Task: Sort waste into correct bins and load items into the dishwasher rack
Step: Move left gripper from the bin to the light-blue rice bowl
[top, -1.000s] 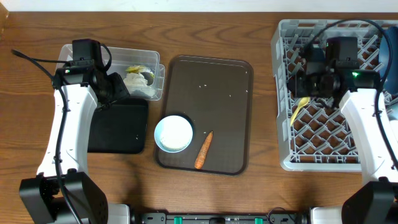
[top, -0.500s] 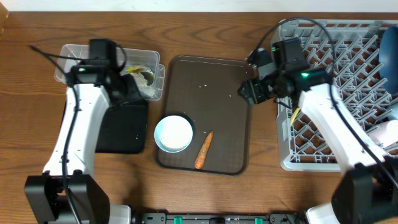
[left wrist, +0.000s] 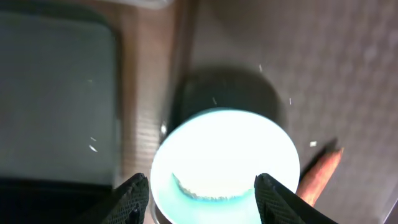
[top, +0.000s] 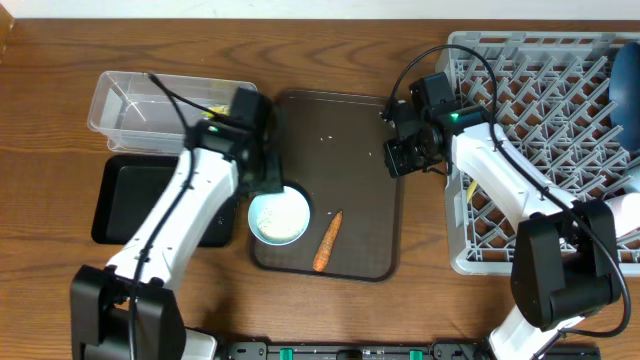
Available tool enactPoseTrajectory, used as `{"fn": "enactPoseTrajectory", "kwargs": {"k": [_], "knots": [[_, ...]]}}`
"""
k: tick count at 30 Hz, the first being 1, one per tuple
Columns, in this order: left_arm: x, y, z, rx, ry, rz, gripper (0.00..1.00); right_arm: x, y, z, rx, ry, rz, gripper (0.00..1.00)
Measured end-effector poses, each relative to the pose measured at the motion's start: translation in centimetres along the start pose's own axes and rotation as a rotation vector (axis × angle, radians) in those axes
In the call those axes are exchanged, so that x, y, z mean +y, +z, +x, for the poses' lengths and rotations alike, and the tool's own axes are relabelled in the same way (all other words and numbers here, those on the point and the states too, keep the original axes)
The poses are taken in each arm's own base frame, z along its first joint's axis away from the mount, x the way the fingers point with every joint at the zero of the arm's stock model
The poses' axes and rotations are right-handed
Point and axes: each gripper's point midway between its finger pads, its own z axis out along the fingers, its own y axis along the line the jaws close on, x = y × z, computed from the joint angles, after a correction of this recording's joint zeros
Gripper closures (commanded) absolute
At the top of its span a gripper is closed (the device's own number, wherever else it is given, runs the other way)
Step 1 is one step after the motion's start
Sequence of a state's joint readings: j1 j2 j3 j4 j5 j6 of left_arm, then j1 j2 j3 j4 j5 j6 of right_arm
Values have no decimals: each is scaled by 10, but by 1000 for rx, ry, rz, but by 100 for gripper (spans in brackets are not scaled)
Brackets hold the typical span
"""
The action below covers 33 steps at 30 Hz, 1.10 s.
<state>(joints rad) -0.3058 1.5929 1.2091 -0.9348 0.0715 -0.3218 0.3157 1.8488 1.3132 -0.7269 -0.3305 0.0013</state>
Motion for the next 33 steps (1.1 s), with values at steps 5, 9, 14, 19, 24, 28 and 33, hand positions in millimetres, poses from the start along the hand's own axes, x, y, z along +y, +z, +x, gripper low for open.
{"fn": "enactPoseTrajectory", "kwargs": {"k": [5,9,14,19,24,28,33], "knots": [[-5,8,14,32,4,-8,43,-2,0,0,1,8,10,99],[-4,11,17,38,-20,-11,42,-4,0,0,0,29,22,99],[-6,17,15,24,-39,-1,43,-6,0,-1,-7,44,37,92],[-16,20,11,-6,-60,24,42,-7,0,-2,-8,57,43,60],[-32,20,6,-41,-55,54,43,-7,0,-2,-9,56,43,59],[-45,21,6,-56,-43,74,43,-7,0,-2,-9,57,43,56],[-56,33,15,-17,-45,67,43,-7,0,-2,-9,56,43,56]]}}
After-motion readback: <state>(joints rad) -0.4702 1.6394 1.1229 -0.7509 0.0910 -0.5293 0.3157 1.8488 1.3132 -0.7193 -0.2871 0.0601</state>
